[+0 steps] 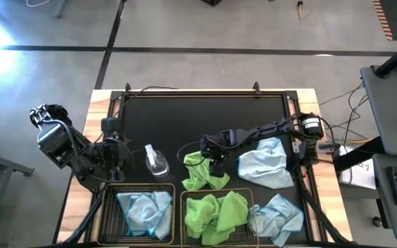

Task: Sort microfiber towel by color & place in baskets
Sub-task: Put the green microfiber cloth into the right wire basket

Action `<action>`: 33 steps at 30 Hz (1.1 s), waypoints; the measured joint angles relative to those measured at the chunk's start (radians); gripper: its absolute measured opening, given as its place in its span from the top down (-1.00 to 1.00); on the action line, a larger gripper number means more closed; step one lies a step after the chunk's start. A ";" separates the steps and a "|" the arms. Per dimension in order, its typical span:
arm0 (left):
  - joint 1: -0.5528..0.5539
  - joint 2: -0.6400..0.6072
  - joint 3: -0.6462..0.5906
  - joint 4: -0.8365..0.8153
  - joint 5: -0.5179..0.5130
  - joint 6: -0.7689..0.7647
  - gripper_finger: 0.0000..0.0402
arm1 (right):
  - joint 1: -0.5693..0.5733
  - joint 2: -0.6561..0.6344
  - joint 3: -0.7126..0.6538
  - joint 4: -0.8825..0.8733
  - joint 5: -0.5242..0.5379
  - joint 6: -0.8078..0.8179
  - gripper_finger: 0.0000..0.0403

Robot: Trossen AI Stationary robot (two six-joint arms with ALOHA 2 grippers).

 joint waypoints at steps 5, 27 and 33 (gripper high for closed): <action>0.000 0.000 0.000 0.000 0.000 0.001 0.49 | 0.000 0.018 0.000 -0.002 -0.010 0.003 0.07; 0.000 -0.003 0.000 0.000 0.000 0.001 0.49 | -0.010 0.130 0.098 -0.010 -0.174 -0.033 0.93; 0.000 -0.004 0.000 0.000 0.000 0.001 0.49 | -0.011 0.127 0.134 -0.011 -0.173 -0.039 0.95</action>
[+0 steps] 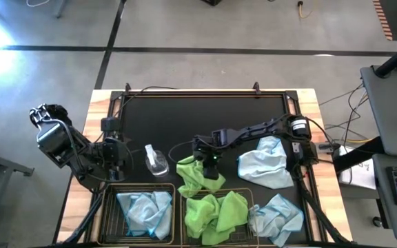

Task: Sort microfiber towel by color & place in baskets
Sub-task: Put the green microfiber cloth into the right wire basket

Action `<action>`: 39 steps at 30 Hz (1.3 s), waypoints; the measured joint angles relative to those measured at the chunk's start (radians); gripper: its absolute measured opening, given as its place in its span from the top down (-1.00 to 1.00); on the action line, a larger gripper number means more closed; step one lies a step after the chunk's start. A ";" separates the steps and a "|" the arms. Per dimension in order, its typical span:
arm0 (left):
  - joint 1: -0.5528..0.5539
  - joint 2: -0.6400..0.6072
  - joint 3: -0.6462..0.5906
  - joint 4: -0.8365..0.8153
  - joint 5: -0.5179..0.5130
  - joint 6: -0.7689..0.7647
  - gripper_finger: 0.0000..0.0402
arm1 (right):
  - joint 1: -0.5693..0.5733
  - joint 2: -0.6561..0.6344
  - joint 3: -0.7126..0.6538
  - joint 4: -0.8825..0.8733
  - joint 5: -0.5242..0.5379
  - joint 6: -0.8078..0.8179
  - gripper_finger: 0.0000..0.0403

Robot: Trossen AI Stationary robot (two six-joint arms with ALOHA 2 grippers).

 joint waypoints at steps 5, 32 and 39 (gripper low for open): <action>0.000 0.000 0.000 0.000 0.000 0.000 0.49 | 0.000 -0.002 0.039 0.000 -0.001 -0.011 0.95; 0.000 0.000 0.000 0.000 0.000 -0.050 0.49 | 0.020 -0.123 0.459 -0.186 0.025 -0.051 0.95; 0.000 0.000 0.000 0.000 0.001 -0.050 0.49 | 0.088 -0.134 0.512 -0.213 0.024 -0.049 0.95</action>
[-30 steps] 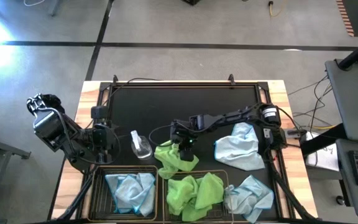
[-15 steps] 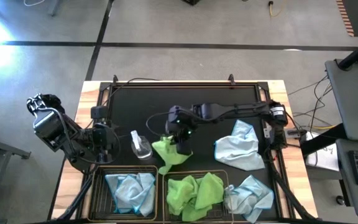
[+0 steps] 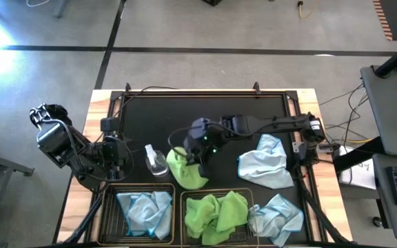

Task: Sort microfiber towel by color & place in baskets
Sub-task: Put the green microfiber cloth into the right wire basket

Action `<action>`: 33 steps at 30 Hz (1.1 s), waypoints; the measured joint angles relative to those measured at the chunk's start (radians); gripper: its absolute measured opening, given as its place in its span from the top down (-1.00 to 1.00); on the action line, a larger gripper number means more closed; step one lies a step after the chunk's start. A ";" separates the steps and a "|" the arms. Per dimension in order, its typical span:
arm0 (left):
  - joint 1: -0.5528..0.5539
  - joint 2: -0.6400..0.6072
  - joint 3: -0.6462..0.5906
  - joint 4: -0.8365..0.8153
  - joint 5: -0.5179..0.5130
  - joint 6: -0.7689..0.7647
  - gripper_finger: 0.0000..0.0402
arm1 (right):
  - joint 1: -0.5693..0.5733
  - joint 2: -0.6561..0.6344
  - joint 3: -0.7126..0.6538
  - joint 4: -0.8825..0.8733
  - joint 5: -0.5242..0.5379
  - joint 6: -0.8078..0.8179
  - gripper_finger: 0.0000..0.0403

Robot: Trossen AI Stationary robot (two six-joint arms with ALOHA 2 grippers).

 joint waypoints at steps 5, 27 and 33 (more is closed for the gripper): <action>0.000 0.000 0.000 0.000 0.000 -0.007 0.49 | 0.075 -0.008 0.020 0.002 0.000 0.004 0.95; 0.000 0.003 0.000 0.003 0.000 -0.113 0.49 | 0.338 -0.009 0.302 0.014 0.473 -0.037 0.95; 0.000 0.008 0.000 0.004 0.035 -0.126 0.49 | 0.352 -0.009 0.410 0.010 0.574 0.015 0.95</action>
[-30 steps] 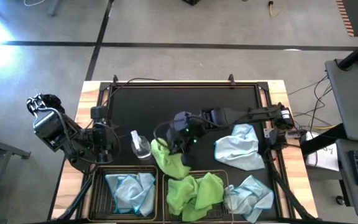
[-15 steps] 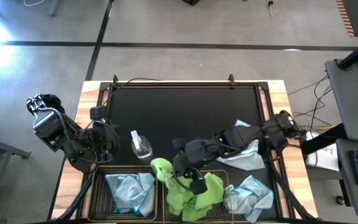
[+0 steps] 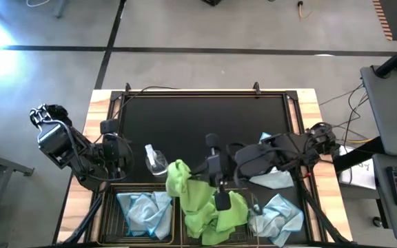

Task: Sort microfiber towel by color & place in baskets
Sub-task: Put the green microfiber cloth into the right wire basket

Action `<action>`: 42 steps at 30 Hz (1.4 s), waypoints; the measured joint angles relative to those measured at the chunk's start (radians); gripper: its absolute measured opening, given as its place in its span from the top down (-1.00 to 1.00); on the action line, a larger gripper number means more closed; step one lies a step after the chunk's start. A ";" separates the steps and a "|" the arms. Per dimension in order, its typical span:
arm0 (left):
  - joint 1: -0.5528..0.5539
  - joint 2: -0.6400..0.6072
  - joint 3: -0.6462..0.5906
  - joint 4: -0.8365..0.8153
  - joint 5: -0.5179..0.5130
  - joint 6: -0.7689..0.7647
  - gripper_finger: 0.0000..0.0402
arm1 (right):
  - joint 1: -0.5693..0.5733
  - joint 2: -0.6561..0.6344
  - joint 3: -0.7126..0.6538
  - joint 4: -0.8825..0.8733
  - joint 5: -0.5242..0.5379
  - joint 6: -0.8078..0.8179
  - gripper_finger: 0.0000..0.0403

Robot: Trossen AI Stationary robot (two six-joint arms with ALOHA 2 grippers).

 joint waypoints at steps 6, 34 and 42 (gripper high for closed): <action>0.000 0.003 0.000 0.002 -0.001 -0.007 0.49 | 0.017 -0.018 -0.002 -0.034 0.002 0.071 0.95; 0.000 0.029 0.000 0.049 -0.010 -0.008 0.49 | 0.295 -0.020 -0.002 -0.160 0.115 0.143 0.94; 0.000 0.033 0.000 0.060 -0.010 -0.008 0.49 | 0.295 -0.020 -0.003 -0.293 0.149 0.239 0.94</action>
